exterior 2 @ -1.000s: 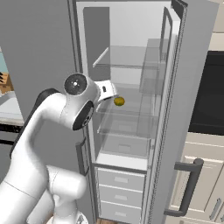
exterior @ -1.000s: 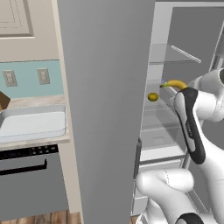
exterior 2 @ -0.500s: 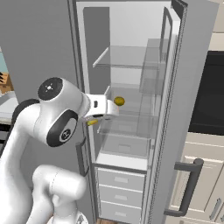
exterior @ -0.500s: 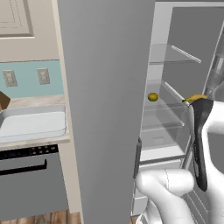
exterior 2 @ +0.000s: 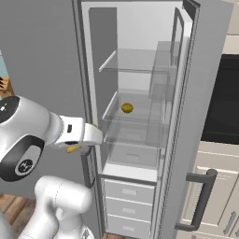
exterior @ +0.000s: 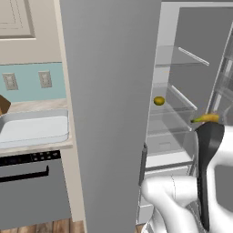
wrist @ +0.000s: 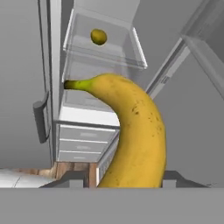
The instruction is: Pick the banana and orange from the fridge and place them inside the tupperware on the counter.
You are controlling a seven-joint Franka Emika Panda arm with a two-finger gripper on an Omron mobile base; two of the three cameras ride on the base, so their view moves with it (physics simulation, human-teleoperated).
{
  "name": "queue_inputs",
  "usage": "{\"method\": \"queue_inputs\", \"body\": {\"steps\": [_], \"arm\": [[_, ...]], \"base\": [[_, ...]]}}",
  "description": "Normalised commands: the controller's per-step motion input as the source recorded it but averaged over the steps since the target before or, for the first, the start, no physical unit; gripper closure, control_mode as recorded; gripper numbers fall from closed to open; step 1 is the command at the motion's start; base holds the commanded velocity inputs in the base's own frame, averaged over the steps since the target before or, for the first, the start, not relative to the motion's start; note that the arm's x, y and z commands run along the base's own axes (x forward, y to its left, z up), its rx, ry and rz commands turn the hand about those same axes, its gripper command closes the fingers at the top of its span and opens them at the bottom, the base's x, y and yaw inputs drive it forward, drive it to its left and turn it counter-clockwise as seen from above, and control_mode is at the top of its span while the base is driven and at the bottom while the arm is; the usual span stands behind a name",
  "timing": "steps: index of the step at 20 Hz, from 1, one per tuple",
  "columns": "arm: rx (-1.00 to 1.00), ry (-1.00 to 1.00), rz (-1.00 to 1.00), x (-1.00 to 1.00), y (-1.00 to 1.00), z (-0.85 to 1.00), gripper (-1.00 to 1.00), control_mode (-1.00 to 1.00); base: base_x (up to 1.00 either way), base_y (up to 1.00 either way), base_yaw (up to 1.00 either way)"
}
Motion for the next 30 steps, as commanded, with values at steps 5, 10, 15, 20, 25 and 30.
{"method": "queue_inputs", "body": {"steps": [5,10,15,20,25,30], "arm": [[-0.01,0.07,0.04,-0.34,0.56,-0.04,1.0,1.0],[0.0,0.0,0.0,0.0,0.0,0.0,1.0,1.0],[0.0,0.0,0.0,0.0,0.0,0.0,1.0,1.0],[0.0,0.0,0.0,0.0,0.0,0.0,1.0,1.0],[0.0,0.0,0.0,0.0,0.0,0.0,1.0,1.0],[0.0,0.0,0.0,0.0,0.0,0.0,1.0,1.0]], "base": [[-0.08,0.17,0.02],[-0.37,0.98,0.12],[-0.13,1.0,0.15],[0.04,1.0,0.1],[0.37,1.0,0.03],[0.69,0.86,0.0]]}}
